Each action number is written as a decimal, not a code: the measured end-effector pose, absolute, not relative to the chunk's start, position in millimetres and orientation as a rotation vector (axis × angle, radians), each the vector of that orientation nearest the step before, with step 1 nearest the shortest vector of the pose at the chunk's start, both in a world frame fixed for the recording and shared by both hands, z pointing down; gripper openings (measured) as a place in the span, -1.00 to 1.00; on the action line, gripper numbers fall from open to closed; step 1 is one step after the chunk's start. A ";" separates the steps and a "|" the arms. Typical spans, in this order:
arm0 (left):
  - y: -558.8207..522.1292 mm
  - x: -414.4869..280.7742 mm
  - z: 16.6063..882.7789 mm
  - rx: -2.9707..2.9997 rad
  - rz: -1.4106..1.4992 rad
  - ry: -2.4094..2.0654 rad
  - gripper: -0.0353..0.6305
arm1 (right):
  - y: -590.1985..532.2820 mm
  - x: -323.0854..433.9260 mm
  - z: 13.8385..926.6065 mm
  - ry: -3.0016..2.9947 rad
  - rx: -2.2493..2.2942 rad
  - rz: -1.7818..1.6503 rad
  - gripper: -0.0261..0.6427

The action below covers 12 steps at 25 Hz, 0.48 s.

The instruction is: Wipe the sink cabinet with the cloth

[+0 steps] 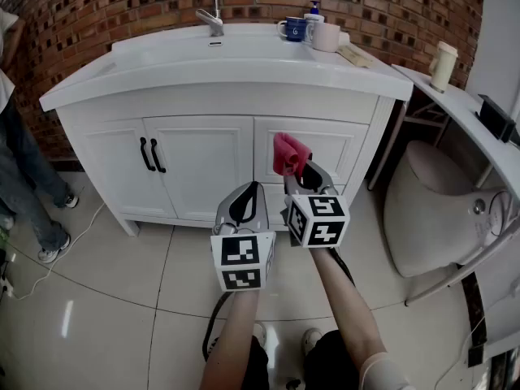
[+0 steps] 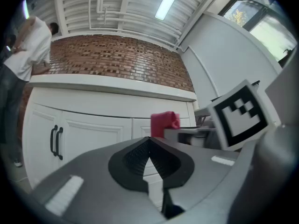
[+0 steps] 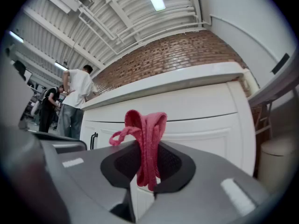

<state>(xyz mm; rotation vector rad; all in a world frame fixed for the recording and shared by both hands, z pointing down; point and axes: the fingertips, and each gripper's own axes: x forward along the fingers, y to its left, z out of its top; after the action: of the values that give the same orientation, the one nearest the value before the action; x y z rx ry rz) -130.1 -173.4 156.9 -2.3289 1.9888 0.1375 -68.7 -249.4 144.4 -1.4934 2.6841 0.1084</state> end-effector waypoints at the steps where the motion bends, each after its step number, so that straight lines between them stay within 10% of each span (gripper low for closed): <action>1: -173.0 -134.6 159.8 -2.324 0.126 2.000 -0.85 | -256.5 -86.2 145.9 2.705 -1.467 0.123 -0.73; 12: -178.1 -152.3 164.1 -2.329 0.230 2.066 -0.85 | -316.3 -79.7 148.6 2.625 -1.603 0.108 -0.73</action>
<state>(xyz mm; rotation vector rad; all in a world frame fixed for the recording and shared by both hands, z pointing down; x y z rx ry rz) -152.3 -178.1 164.1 -2.3290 2.0659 0.2295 -79.7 -316.3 148.6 -1.6032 2.6246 0.1084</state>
